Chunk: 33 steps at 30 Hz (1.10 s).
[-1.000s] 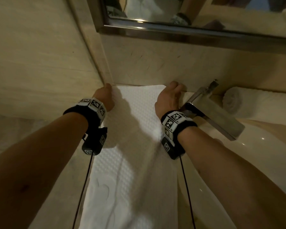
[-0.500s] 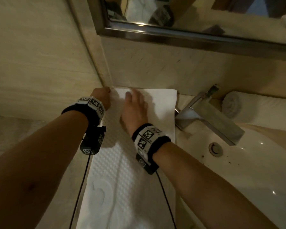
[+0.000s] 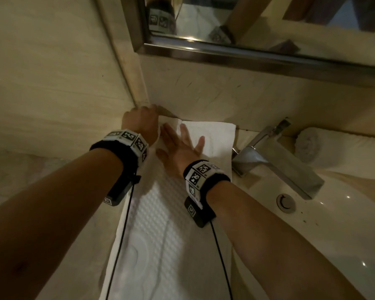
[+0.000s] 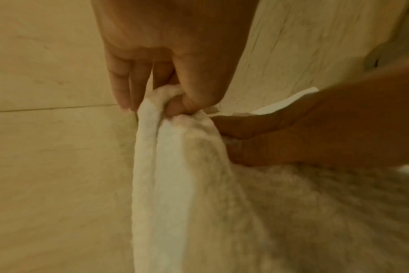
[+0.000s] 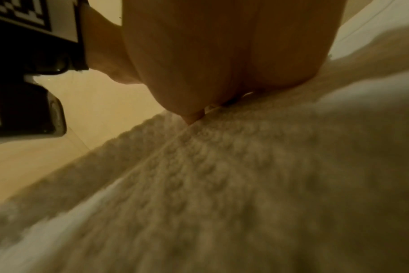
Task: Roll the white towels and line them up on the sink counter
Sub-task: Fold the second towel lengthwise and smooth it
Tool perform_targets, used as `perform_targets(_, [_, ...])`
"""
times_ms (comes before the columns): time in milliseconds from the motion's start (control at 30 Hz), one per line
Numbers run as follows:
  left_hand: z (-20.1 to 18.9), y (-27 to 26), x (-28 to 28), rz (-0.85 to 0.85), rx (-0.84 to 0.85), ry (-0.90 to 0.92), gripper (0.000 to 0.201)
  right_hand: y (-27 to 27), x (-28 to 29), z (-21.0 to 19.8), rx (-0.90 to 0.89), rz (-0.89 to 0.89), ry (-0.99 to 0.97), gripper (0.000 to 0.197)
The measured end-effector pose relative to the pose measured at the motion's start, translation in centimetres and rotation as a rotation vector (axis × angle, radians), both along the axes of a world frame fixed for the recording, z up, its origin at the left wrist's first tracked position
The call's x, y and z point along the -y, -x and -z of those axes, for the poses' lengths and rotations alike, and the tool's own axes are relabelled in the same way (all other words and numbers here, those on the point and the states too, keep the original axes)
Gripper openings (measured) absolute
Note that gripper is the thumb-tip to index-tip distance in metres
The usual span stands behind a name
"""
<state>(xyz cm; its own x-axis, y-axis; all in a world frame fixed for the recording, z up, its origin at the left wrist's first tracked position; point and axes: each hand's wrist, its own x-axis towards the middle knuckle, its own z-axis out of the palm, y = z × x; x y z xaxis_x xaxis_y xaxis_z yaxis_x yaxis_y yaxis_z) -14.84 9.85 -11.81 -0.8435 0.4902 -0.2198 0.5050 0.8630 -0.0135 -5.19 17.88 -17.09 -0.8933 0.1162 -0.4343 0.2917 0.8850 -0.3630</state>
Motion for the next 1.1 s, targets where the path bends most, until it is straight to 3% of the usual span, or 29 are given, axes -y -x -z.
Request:
perform_targets(233, [-1.8,1.2,0.0,0.010,0.153,0.128,0.062,0.1,-0.1,-0.1,0.053,-0.012,-0.020,0.056])
perform_targets(400, [-3.2,1.1,0.2,-0.014,0.244,0.214,0.023,0.1,0.4,0.0,0.043,-0.034,-0.035,0.053])
perform_targets(567, [-4.6,0.5,-0.3,0.043,0.259,0.310,0.037,0.1,0.6,0.0,0.034,-0.029,-0.068,0.054])
perform_targets(667, [-6.5,0.0,-0.7,0.085,0.360,0.343,0.027,0.6,0.9,-0.1,0.046,0.010,-0.048,0.055])
perform_targets(700, [-7.0,-0.1,-0.8,0.106,0.341,0.339,0.021,0.7,1.0,-0.1,0.051,0.023,-0.037,0.055])
perform_targets(833, [-7.3,-0.4,0.5,0.148,0.158,0.252,0.035,1.2,1.1,-0.4,0.070,0.052,0.007,0.053])
perform_targets(933, [-8.0,-0.8,1.2,0.095,0.190,0.142,0.044,1.3,1.4,-0.4,0.077,0.046,-0.028,0.052])
perform_targets(1000, [-8.7,-1.1,1.7,0.079,0.268,0.197,0.045,1.1,1.6,-0.3,0.058,0.042,-0.036,0.052])
perform_targets(1100, [-9.1,-1.9,2.1,0.089,0.378,0.470,0.035,0.8,1.6,-0.4,0.024,0.045,-0.031,0.053])
